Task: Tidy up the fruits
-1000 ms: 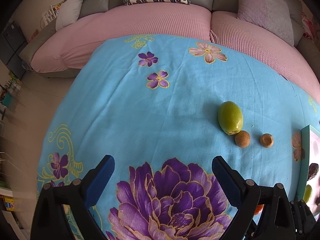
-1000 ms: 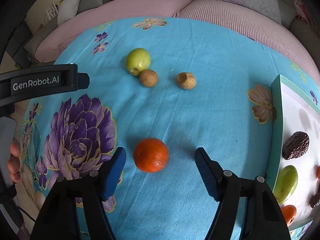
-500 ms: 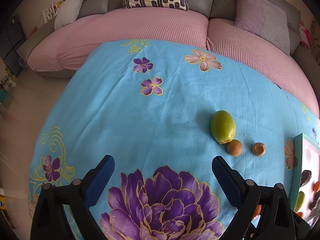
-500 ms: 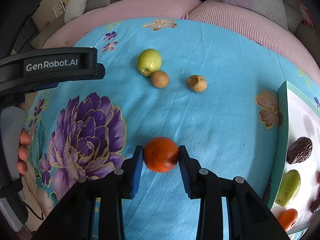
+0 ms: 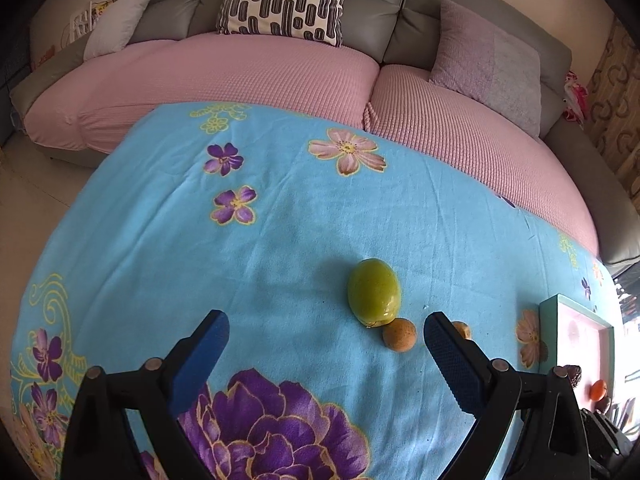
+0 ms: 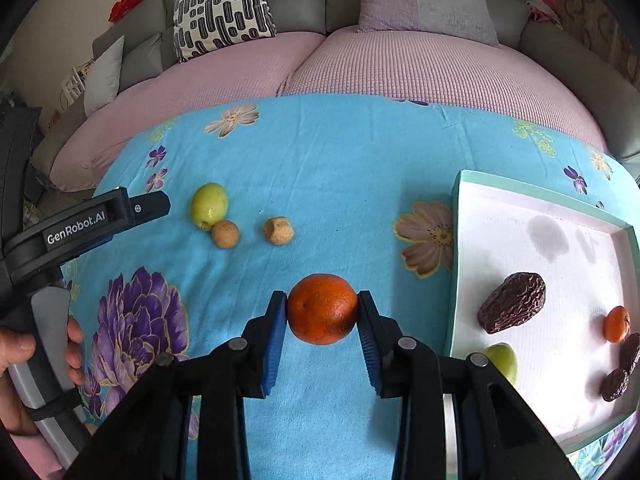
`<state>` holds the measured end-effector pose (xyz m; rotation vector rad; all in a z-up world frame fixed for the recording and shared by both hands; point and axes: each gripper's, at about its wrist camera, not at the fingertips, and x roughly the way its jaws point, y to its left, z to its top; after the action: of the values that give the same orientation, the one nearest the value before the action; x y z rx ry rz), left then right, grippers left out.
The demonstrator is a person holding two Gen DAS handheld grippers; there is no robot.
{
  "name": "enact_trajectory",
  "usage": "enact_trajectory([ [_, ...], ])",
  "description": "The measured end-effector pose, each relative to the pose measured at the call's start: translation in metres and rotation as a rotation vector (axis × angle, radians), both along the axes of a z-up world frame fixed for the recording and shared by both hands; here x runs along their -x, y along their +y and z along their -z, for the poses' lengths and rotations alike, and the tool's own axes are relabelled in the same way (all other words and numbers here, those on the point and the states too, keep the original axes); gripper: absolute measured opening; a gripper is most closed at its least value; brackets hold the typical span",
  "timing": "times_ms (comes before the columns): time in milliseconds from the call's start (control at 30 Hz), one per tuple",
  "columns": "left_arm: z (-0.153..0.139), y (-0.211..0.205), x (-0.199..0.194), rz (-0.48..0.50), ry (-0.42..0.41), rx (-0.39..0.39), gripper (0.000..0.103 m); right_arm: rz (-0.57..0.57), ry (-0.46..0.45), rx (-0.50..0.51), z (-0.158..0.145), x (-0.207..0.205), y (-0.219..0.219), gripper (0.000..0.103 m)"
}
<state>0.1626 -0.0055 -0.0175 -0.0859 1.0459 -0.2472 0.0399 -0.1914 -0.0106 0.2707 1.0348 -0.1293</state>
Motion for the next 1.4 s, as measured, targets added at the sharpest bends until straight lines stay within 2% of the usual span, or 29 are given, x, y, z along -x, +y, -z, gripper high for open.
enact_trajectory([
  [233,0.016,-0.018,-0.006,0.013,0.045,0.053,0.099,0.093,-0.013,-0.065,-0.002,-0.002,-0.034,0.036],
  [367,0.018,-0.03,-0.003,0.044,0.028,0.066,0.094,0.139,-0.016,-0.089,0.0,0.0,-0.05,0.036],
  [500,0.022,-0.041,0.0,0.084,0.03,0.092,0.085,0.168,-0.015,-0.09,0.0,0.004,-0.057,0.036],
  [533,0.024,-0.043,0.001,0.088,0.034,0.096,0.08,0.168,-0.019,-0.093,-0.001,0.005,-0.058,0.036],
  [633,0.028,-0.049,0.002,0.097,0.04,0.075,0.069,0.17,-0.033,-0.099,-0.004,0.008,-0.059,0.036],
  [800,0.032,-0.052,0.002,0.098,0.056,0.067,0.057,0.18,-0.037,-0.092,-0.006,0.01,-0.062,0.037],
  [900,0.034,-0.051,0.001,0.089,0.063,0.056,0.055,0.186,-0.038,-0.094,-0.006,0.012,-0.063,0.036],
  [1033,0.038,-0.051,0.001,0.091,0.087,0.067,0.047,0.194,-0.039,-0.092,-0.007,0.013,-0.065,0.037],
  [1267,0.045,-0.054,0.001,0.105,0.098,0.071,0.046,0.202,-0.034,-0.089,-0.006,0.013,-0.066,0.037],
  [1333,0.046,-0.054,-0.001,0.099,0.099,0.079,0.036,0.201,-0.034,-0.089,-0.006,0.013,-0.066,0.037],
  [1400,0.046,-0.051,-0.001,0.1,0.1,0.094,0.035,0.202,-0.033,-0.089,-0.006,0.013,-0.066,0.037],
])
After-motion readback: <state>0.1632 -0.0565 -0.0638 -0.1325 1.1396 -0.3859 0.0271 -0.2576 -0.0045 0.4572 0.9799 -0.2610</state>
